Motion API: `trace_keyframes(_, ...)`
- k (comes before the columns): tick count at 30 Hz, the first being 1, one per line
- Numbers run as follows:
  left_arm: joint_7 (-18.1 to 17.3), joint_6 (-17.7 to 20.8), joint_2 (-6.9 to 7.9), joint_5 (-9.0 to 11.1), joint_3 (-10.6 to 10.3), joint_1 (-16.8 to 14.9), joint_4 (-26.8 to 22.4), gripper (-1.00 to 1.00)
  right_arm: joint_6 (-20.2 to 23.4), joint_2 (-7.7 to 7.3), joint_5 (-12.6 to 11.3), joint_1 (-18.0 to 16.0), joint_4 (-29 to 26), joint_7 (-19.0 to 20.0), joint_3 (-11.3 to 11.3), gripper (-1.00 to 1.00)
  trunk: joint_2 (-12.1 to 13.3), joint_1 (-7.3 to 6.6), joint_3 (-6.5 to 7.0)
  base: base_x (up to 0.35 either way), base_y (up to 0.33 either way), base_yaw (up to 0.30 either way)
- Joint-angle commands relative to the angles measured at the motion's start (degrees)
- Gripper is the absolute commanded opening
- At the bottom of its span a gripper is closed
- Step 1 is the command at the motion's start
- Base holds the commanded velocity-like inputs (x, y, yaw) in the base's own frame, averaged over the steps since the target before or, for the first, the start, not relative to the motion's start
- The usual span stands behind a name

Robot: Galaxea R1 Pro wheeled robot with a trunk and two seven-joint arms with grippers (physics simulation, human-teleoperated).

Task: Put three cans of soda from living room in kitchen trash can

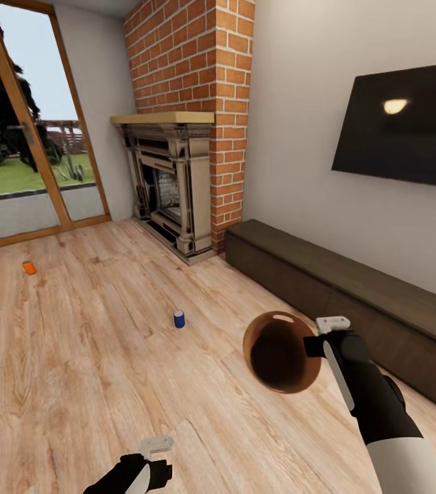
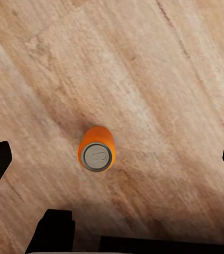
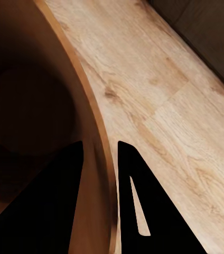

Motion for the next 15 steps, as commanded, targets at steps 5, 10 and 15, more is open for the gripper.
trace_keyframes(5,0.00,-0.01,0.00,-0.01,-0.06,0.00,0.00,1.00,0.00,0.49,-0.56,0.02,-0.23,0.17,-0.03,-1.00,-2.02,1.10,-0.89,0.000,0.000,0.000)
trace_keyframes(10,0.00,-0.01,0.00,-0.02,-0.07,0.00,0.00,1.00,0.00,0.62,-0.56,0.03,-0.27,0.17,-0.07,-1.00,-4.03,2.20,-1.79,0.000,0.000,0.000)
trace_keyframes(15,0.00,-0.01,0.00,-0.05,-0.07,0.00,0.02,1.00,0.00,0.65,-0.56,0.03,-0.28,0.17,-0.07,-1.00,-6.04,3.30,-2.69,0.000,0.000,0.000)
